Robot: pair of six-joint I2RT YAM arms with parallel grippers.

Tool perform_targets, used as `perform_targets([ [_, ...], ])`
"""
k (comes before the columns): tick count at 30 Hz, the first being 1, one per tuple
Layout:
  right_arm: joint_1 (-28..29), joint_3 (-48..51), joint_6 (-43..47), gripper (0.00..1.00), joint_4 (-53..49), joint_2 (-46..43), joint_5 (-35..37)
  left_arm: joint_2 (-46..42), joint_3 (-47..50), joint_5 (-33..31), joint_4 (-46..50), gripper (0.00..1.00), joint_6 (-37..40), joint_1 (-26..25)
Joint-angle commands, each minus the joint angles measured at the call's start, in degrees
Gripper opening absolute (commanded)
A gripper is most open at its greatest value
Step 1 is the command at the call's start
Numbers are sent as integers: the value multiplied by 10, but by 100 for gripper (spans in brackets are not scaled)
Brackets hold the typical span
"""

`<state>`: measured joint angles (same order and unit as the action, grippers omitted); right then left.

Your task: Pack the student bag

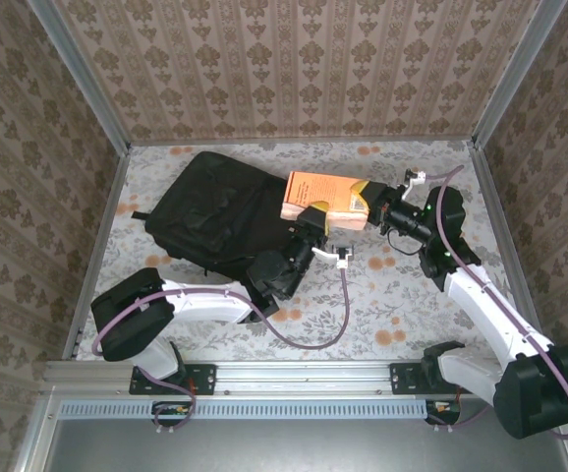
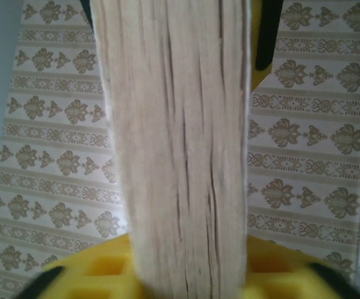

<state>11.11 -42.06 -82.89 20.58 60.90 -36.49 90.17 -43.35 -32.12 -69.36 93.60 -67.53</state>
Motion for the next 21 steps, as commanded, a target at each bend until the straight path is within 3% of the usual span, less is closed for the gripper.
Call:
perform_targets([
  [1, -5, -20, 37, 0, -32, -26, -4, -2, -2, 2, -1, 53, -13, -3],
  [3, -11, -21, 78, 0, -88, -45, 18, -1, -9, -14, 27, 70, -29, -3],
  [6, -19, -36, 163, 0, -207, -81, 75, 0, -22, -61, 52, 87, -70, -3],
  [8, -21, -45, 214, 0, -269, -97, 110, -11, -30, -94, 102, 92, -109, -2],
  [10, -23, -52, 258, 0, -321, -102, 135, -43, -45, -105, 236, 92, -192, 0],
  [12, -24, -62, 295, 0, -368, -93, 149, -84, -85, -78, 476, 92, -334, 8],
  [14, -23, -73, 326, 0, -400, -78, 152, -112, -128, -27, 647, 93, -470, 25],
  [21, 23, -194, 458, 0, -621, 22, 256, -177, -214, 130, 884, 92, -765, 102],
])
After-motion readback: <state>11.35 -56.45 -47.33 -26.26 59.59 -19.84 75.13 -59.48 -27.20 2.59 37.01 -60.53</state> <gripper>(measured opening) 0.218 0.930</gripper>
